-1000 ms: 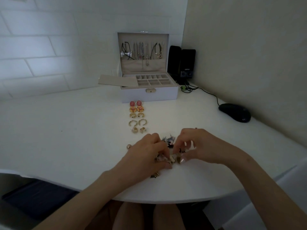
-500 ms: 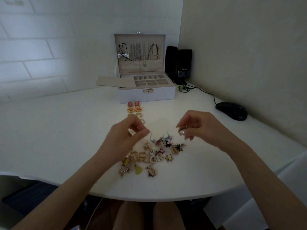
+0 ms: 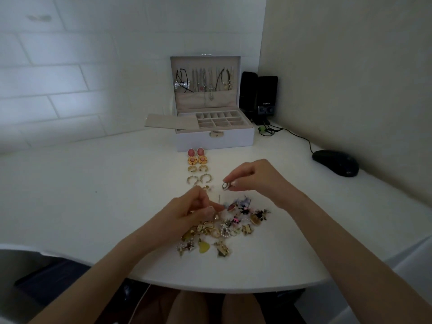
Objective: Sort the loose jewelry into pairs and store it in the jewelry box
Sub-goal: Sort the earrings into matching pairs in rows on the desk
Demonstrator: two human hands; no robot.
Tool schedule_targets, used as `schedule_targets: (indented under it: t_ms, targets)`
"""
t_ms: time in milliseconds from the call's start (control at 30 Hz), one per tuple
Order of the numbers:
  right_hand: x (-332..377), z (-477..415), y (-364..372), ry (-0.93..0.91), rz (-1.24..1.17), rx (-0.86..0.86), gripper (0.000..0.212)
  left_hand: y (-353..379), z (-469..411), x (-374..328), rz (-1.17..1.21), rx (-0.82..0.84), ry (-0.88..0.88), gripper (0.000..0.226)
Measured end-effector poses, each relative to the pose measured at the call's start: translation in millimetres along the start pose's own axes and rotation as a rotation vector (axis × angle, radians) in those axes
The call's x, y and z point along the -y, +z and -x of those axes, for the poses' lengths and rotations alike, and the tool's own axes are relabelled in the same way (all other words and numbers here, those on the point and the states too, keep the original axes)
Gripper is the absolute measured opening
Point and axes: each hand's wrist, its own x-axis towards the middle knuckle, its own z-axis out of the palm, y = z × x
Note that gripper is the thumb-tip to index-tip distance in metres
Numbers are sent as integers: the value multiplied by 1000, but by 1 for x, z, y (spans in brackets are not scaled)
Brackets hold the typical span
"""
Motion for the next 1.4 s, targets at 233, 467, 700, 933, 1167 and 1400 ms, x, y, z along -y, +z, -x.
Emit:
schedule_targets:
  t_ms: [233,467,700,933,1167,1400]
  targets:
    - [-5,-14,13,4,251,-55,12,-1,4,2,74,-17,13,17]
    - [-2,-9,12,-22,318,146,26,-12,-6,13,36,-349,-16,10]
    - [9,3,11,-65,316,401,26,-18,-14,18,-22,-459,-145,14]
    - [10,-15,23,-119,376,345,40,-21,-23,16,38,-365,-298,11]
    - [6,-13,30,-193,381,325,43,-20,-27,17,-146,-303,-317,12]
    - [-2,-14,33,-209,287,229,34,-18,-26,16,-245,-287,-278,15]
